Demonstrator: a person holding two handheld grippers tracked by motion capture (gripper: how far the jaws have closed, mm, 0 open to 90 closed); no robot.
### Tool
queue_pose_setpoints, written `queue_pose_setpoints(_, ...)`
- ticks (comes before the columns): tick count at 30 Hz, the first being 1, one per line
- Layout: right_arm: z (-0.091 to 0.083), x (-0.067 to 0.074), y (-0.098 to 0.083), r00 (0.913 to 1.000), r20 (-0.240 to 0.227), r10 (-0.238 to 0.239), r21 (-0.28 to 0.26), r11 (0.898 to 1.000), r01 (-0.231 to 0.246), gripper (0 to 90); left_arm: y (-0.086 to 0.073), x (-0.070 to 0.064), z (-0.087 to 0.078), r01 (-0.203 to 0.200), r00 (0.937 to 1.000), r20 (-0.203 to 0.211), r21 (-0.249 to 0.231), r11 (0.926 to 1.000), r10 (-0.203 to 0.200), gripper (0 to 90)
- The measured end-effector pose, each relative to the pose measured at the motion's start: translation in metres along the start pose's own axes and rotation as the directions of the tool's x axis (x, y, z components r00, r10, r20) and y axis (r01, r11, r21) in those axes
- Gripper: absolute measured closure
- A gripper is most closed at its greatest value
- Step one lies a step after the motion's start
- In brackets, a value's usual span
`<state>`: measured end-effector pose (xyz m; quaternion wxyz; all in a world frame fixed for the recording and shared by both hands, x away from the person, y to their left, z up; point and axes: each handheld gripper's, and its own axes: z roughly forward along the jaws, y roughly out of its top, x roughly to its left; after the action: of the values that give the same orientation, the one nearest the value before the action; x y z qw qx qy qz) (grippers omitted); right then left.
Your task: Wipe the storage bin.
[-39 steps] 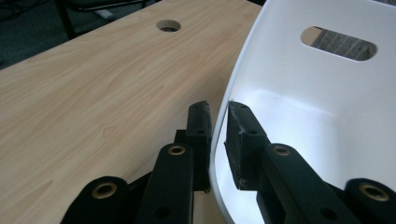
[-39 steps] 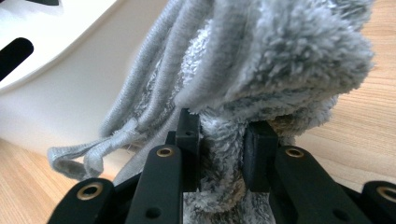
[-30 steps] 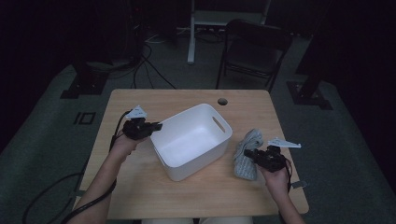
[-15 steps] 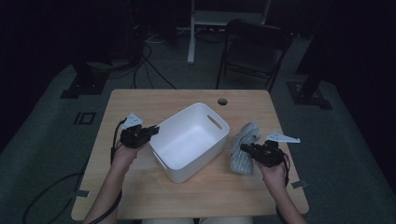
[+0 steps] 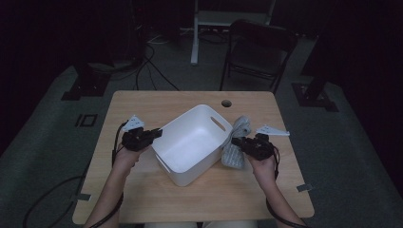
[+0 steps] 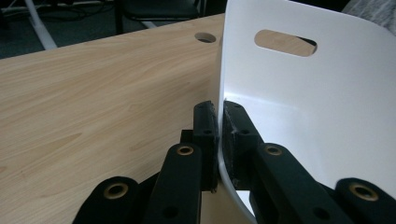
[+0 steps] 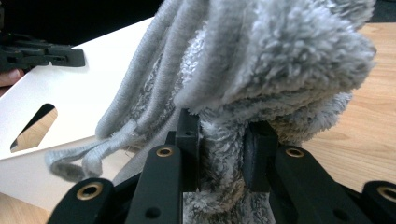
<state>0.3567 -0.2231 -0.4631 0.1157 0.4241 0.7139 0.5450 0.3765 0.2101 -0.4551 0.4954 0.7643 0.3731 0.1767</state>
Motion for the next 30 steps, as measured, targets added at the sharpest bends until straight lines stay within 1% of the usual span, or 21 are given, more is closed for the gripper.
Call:
queue_pose_setpoints(1, 0.000, 0.000, 0.000, 1.0000, 0.000, 0.000, 0.000, 1.000, 0.000, 72.1, 0.000, 0.000, 0.000, -0.009, 0.9999, 0.004, -0.002, 1.0000, 0.009, 84.9)
queue_pose_setpoints(2, 0.000, 0.000, 0.000, 1.0000, 0.000, 0.000, 0.000, 1.000, 0.000, 72.1, 0.000, 0.000, 0.000, -0.009, 0.9999, 0.004, -0.002, 1.0000, 0.009, 84.8)
queue_pose_setpoints(3, 0.003, -0.001, -0.002, 0.9998, 0.017, -0.010, 0.007, 1.000, 0.009, 72.1, 0.000, 0.000, 0.000, -0.009, 0.9999, 0.008, -0.003, 1.0000, 0.009, 84.8)
queue_pose_setpoints(4, 0.004, -0.001, -0.003, 0.9998, 0.017, -0.003, 0.008, 1.000, 0.003, 72.0, 0.000, 0.001, 0.000, -0.003, 0.9999, 0.016, -0.004, 1.0000, 0.003, 84.8)
queue_pose_setpoints(8, 0.005, -0.001, -0.004, 0.9997, 0.024, -0.002, 0.008, 1.000, 0.002, 72.0, 0.000, 0.002, 0.000, -0.004, 0.9998, 0.021, -0.002, 1.0000, 0.004, 84.8)
queue_pose_setpoints(9, 0.007, -0.002, -0.005, 0.9996, 0.030, 0.002, 0.013, 1.000, -0.002, 72.0, 0.000, 0.002, 0.001, -0.012, 0.9996, 0.026, -0.004, 0.9999, 0.012, 84.8)
queue_pose_setpoints(14, 0.011, -0.004, -0.008, 0.9990, 0.045, -0.006, 0.031, 1.000, 0.004, 71.9, 0.000, 0.003, 0.002, -0.013, 0.9993, 0.036, -0.007, 0.9999, 0.013, 84.8)
queue_pose_setpoints(15, 0.013, -0.005, -0.010, 0.9988, 0.049, 0.006, 0.040, 0.999, -0.008, 71.9, 0.000, 0.003, 0.003, -0.008, 0.9990, 0.044, -0.011, 0.9999, 0.008, 84.9)
queue_pose_setpoints(16, 0.013, -0.005, -0.010, 0.9988, 0.049, 0.006, 0.040, 0.999, -0.008, 71.9, 0.000, 0.003, 0.003, -0.008, 0.9990, 0.044, -0.011, 0.9999, 0.008, 84.8)
queue_pose_setpoints(17, 0.017, -0.007, -0.013, 0.9986, 0.053, 0.009, 0.050, 0.999, -0.011, 71.7, -0.001, 0.002, 0.006, -0.014, 0.9988, 0.046, -0.007, 0.9999, 0.014, 84.8)
queue_pose_setpoints(21, 0.019, -0.009, -0.014, 0.9985, 0.047, 0.028, 0.053, 0.998, -0.030, 71.4, 0.000, 0.002, 0.006, -0.016, 0.9989, 0.045, -0.002, 0.9999, 0.016, 84.9)
queue_pose_setpoints(23, 0.019, -0.008, -0.014, 0.9984, 0.056, 0.009, 0.059, 0.998, -0.013, 71.6, 0.000, 0.002, 0.006, -0.015, 0.9988, 0.047, -0.006, 0.9999, 0.015, 85.0)
queue_pose_setpoints(25, 0.023, -0.008, -0.017, 0.9977, 0.068, 0.003, 0.078, 0.997, -0.008, 71.6, 0.000, 0.002, 0.006, -0.014, 0.9989, 0.045, -0.008, 0.9999, 0.015, 85.1)
queue_pose_setpoints(26, 0.023, -0.008, -0.017, 0.9977, 0.068, 0.003, 0.078, 0.997, -0.008, 71.6, 0.000, 0.002, 0.006, -0.014, 0.9989, 0.045, -0.008, 0.9999, 0.015, 85.1)
queue_pose_setpoints(27, 0.028, -0.010, -0.023, 0.9974, 0.071, 0.018, 0.096, 0.995, -0.024, 71.6, 0.000, 0.001, 0.006, -0.023, 0.9989, 0.040, -0.004, 0.9997, 0.023, 85.0)
queue_pose_setpoints(28, 0.028, -0.010, -0.023, 0.9974, 0.071, 0.018, 0.096, 0.995, -0.024, 71.6, 0.000, 0.001, 0.006, -0.023, 0.9989, 0.040, -0.004, 0.9997, 0.023, 85.1)
queue_pose_setpoints(29, 0.034, -0.013, -0.028, 0.9969, 0.076, 0.021, 0.128, 0.991, -0.031, 71.5, 0.000, 0.001, 0.006, -0.028, 0.9989, 0.038, -0.005, 0.9996, 0.028, 85.0)
queue_pose_setpoints(30, 0.036, -0.014, -0.029, 0.9968, 0.075, 0.026, 0.137, 0.990, -0.036, 71.6, 0.000, 0.000, 0.006, -0.026, 0.9991, 0.034, -0.005, 0.9996, 0.027, 85.0)
